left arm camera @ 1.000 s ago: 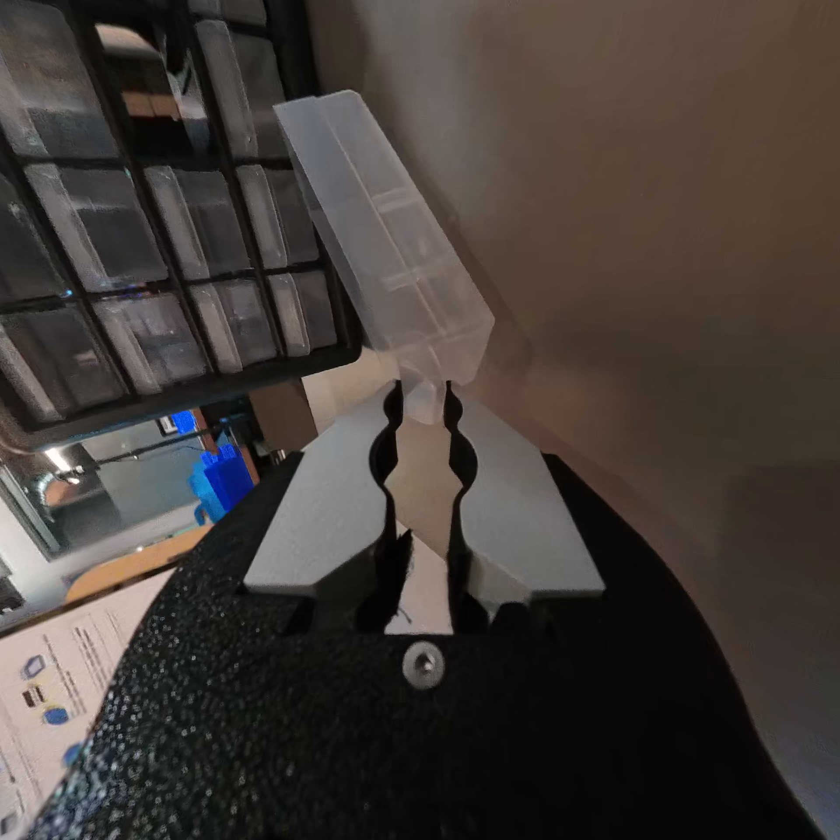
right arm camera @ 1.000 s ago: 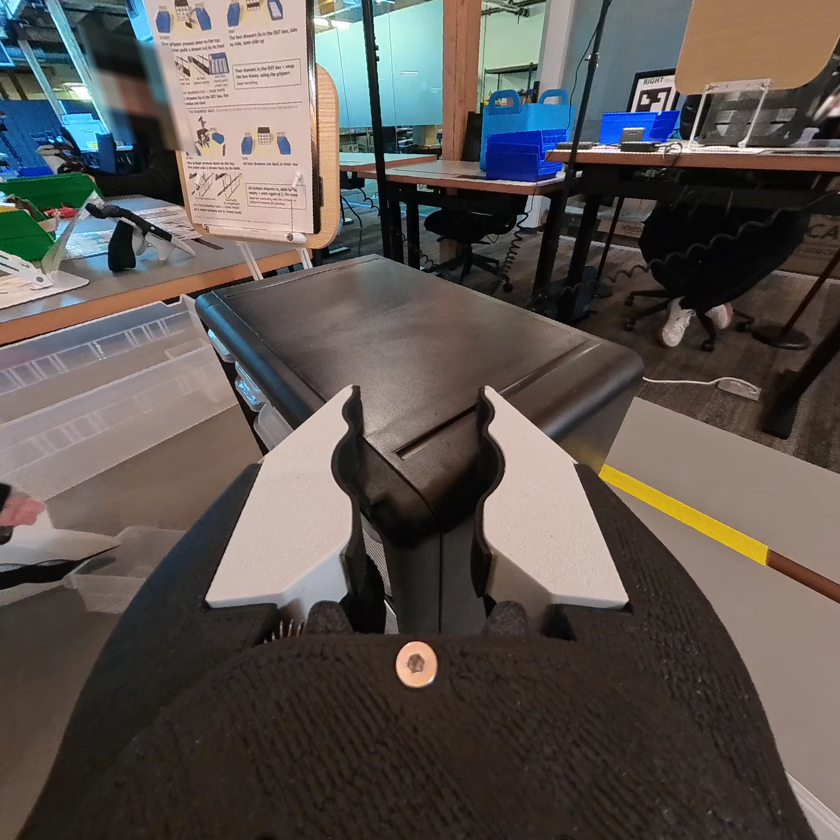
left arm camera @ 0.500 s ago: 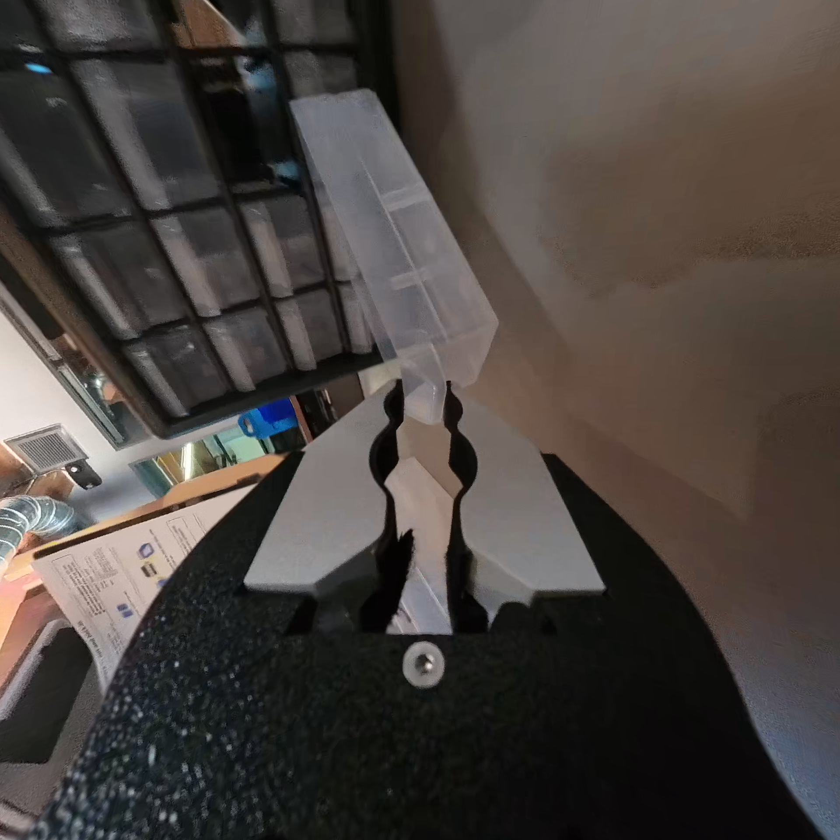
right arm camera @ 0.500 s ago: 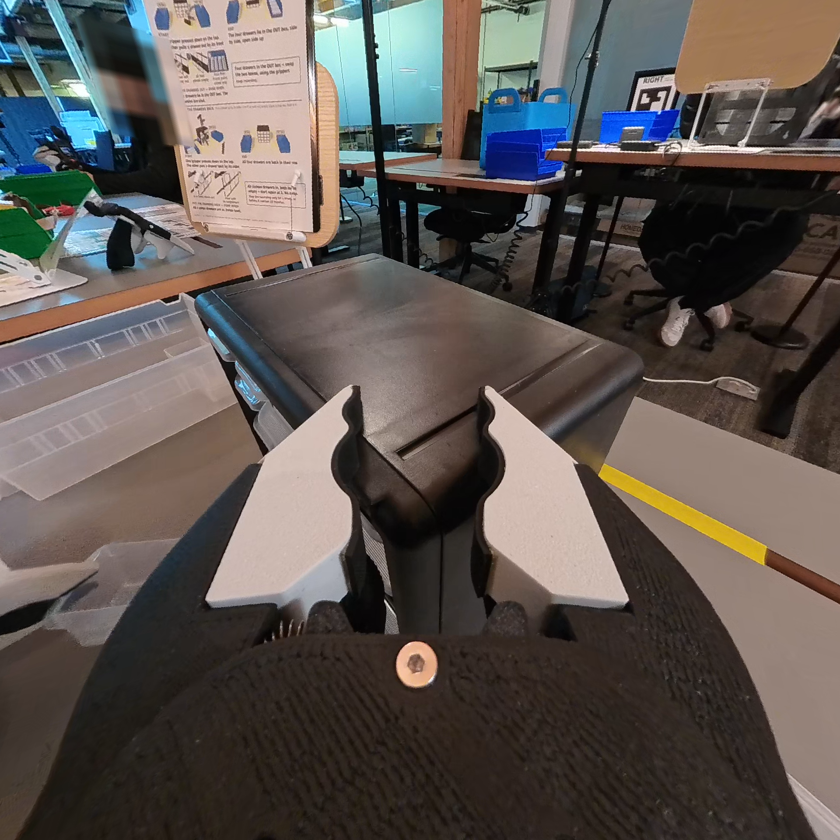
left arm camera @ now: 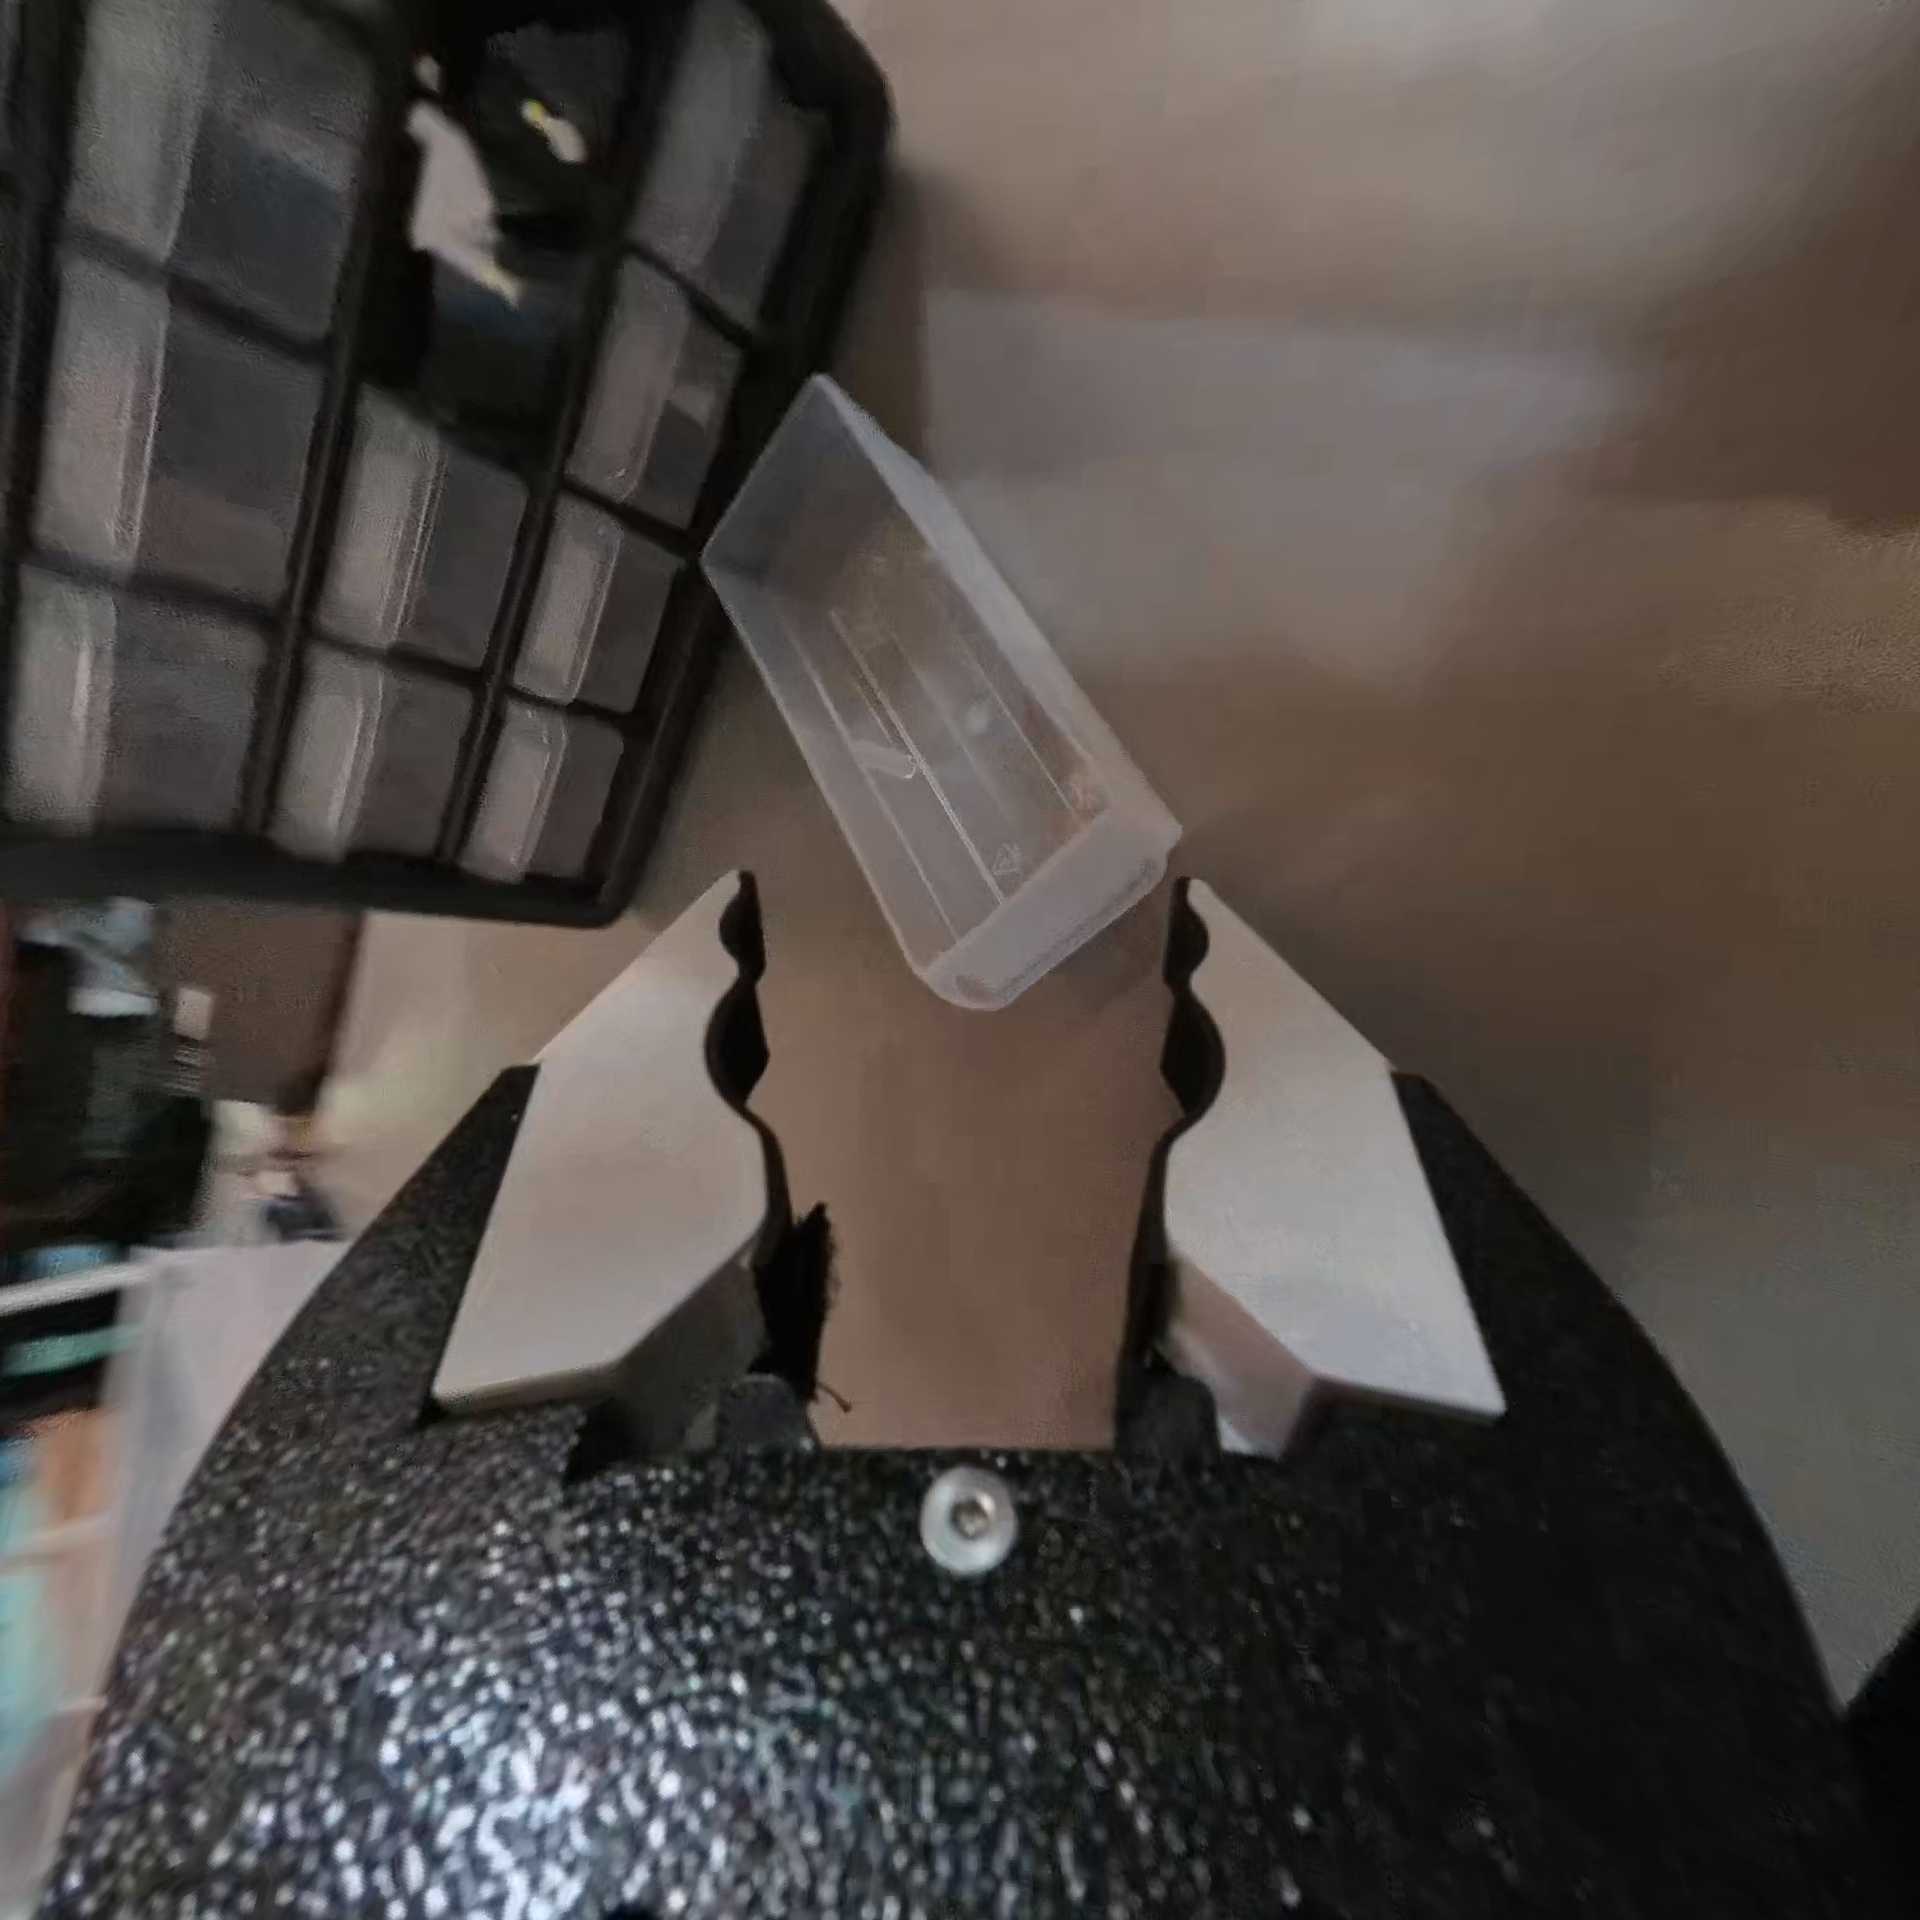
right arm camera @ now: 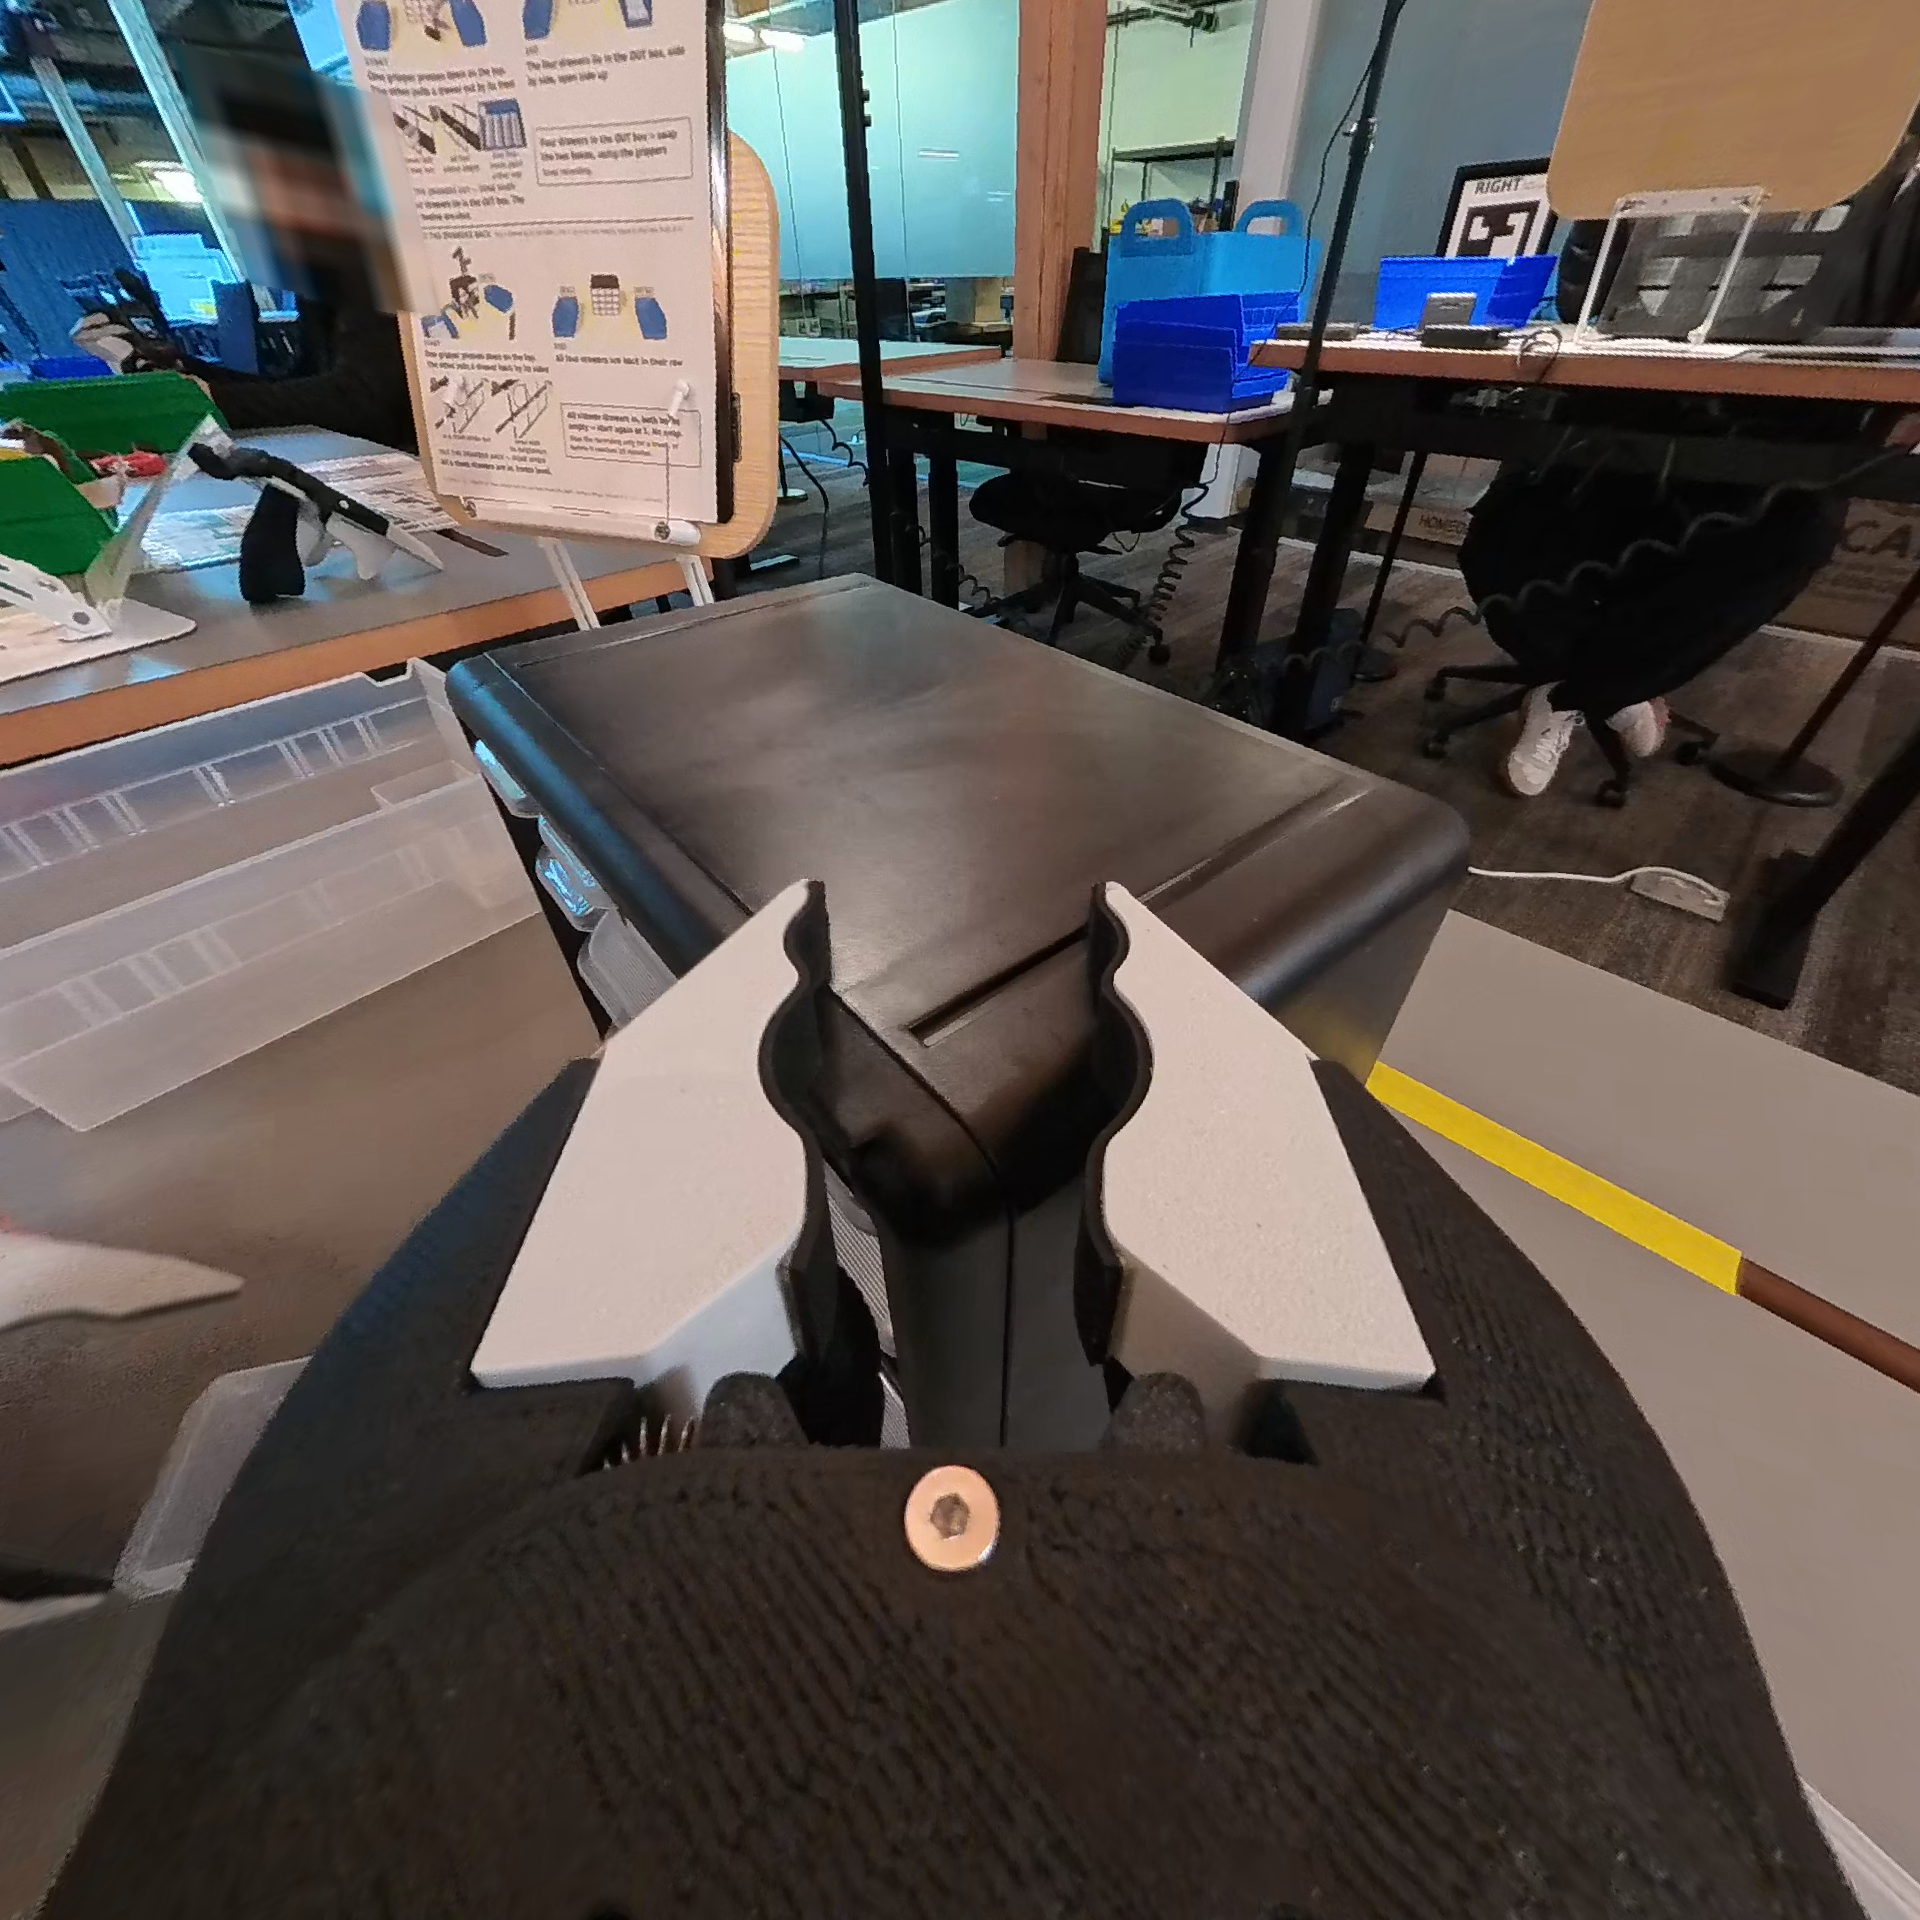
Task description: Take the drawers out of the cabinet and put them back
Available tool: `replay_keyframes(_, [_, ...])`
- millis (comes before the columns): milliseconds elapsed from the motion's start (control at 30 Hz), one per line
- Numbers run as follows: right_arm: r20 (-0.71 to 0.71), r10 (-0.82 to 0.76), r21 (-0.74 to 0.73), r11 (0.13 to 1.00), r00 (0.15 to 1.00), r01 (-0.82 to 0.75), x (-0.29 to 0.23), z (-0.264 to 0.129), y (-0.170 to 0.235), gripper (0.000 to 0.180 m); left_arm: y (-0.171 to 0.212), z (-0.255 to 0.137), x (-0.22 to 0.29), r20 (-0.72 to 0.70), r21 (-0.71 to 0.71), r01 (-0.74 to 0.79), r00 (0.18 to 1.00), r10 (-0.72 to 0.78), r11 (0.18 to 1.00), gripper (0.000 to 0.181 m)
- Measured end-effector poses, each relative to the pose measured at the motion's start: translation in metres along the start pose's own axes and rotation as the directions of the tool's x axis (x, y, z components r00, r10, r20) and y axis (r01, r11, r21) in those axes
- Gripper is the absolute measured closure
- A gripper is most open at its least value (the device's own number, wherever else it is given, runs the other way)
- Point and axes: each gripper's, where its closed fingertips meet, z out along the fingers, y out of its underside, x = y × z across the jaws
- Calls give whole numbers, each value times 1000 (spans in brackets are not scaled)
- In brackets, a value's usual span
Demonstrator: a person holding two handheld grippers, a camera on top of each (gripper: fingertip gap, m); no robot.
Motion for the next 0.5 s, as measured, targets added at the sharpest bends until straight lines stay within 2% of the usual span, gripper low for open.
replay_keyframes(67, [0,-1,0,1000,1000,1,0,0,0,131,6,-3,-7,-49,74,214,976,-211,974,100])
replay_keyframes(133, [1,2,3,1000,1000,-2,0,0,0,131,11,-2,-6,-129,101,415,907,-401,904,93])
replay_keyframes(200, [2,3,5,1000,1000,-3,1,0,0,131,9,1,5,-220,102,544,829,-514,833,86])
replay_keyframes(267, [3,5,6,1000,1000,-5,1,0,0,131,6,5,13,-252,92,575,803,-540,813,84])
replay_keyframes(333, [4,6,7,1000,1000,-6,1,0,0,131,5,8,21,-272,71,554,811,-518,830,85])
replay_keyframes(500, [6,10,9,1000,1000,-10,1,0,0,130,-8,2,43,-395,48,519,795,-461,854,99])
